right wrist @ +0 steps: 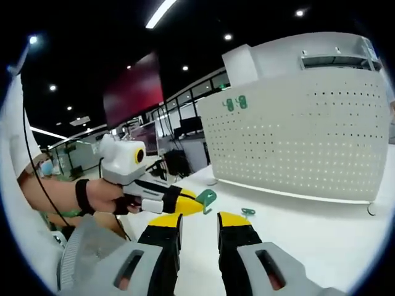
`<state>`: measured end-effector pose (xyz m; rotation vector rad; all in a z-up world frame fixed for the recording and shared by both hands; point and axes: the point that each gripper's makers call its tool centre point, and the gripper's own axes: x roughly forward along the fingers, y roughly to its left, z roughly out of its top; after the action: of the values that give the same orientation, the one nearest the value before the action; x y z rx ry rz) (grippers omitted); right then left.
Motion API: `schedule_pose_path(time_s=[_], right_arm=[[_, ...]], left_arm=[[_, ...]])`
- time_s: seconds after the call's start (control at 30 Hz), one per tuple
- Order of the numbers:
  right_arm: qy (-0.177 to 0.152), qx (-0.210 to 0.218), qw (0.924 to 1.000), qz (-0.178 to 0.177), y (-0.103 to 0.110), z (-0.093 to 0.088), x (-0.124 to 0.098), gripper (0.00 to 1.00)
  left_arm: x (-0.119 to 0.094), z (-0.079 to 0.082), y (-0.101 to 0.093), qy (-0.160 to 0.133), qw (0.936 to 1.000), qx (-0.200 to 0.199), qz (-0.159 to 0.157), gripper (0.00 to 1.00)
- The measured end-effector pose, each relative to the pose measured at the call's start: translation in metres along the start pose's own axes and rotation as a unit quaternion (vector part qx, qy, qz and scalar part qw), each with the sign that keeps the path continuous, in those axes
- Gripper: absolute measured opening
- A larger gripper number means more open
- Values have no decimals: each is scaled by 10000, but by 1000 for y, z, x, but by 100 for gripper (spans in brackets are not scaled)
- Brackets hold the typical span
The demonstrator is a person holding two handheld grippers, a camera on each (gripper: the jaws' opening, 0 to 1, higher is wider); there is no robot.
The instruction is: Insert the hook assembly into the mounting plate slot until the hook locks in place.
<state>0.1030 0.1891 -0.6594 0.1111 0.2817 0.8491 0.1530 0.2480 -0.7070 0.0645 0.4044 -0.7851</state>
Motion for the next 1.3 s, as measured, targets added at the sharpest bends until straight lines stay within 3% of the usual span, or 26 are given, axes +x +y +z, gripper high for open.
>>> schedule_pose_path(time_s=[0.2,0.73,1.0,1.3], right_arm=[[-130,-104,9999,13,-2,6,-7,22],[-549,414,9970,365,15,10,-10,23],[-700,598,9951,352,10,15,-13,22],[-617,906,9930,448,11,12,-10,15]], left_arm=[[-4,6,-6,-188,9998,-10,62,4],[-14,21,-28,-694,9974,4,195,4],[-18,28,-30,-901,9955,-86,277,4],[-20,35,-46,-1145,9932,-38,187,4]])
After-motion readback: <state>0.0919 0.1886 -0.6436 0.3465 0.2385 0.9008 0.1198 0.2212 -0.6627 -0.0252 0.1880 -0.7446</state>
